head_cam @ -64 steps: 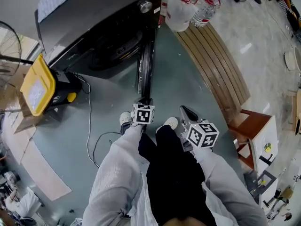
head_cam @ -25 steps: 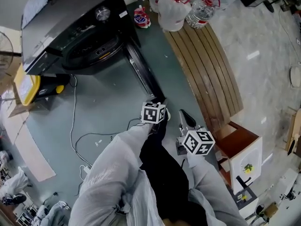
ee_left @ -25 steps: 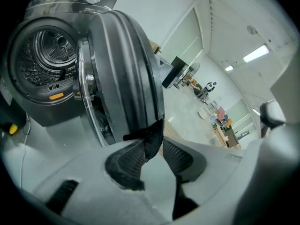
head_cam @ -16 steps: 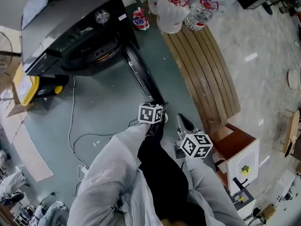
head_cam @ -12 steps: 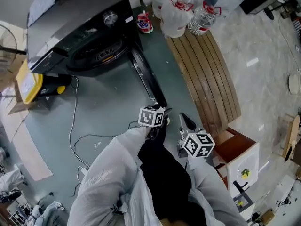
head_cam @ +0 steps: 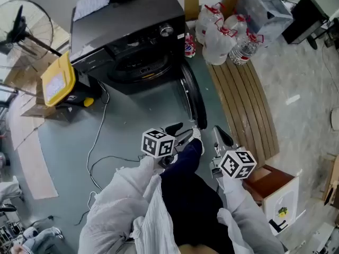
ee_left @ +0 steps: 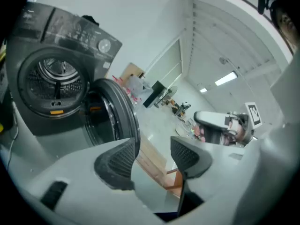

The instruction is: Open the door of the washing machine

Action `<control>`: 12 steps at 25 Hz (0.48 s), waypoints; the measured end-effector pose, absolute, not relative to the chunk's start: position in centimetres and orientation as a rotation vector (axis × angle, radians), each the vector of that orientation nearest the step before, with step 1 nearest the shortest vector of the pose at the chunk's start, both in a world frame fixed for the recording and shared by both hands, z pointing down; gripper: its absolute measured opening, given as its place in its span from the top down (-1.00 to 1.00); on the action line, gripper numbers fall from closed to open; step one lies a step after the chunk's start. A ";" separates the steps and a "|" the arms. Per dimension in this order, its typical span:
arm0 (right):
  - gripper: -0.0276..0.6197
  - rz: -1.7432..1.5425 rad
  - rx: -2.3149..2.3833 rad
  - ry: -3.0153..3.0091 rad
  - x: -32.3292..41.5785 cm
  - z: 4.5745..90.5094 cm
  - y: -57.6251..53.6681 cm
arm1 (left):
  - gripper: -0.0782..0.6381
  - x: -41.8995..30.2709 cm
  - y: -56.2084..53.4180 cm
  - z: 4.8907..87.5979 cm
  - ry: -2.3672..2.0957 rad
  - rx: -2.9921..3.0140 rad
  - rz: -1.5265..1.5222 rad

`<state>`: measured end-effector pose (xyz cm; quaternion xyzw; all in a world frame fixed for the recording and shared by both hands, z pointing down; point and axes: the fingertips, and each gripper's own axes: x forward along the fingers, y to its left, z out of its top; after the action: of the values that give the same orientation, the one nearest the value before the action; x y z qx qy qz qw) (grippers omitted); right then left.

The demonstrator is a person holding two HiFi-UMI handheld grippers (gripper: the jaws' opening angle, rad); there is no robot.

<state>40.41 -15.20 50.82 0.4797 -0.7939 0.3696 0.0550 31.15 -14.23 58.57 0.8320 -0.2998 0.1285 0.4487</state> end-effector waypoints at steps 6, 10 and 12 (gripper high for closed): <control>0.89 1.012 1.393 -2.606 36.1 44.6 -12.6 | 0.33 24.3 -13.1 49.9 -0.922 2.252 0.209; 0.89 0.869 1.338 -2.721 33.4 40.2 -11.0 | 0.58 20.9 -11.3 44.8 -1.099 2.402 0.223; 0.89 0.763 1.304 -2.752 32.3 38.7 -10.1 | 0.70 19.6 -10.4 42.9 -1.179 2.434 0.204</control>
<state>32.28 -10.06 38.70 0.4154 -0.8766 0.2430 0.0009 19.63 -10.36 42.93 0.8768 -0.4248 0.0736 0.2131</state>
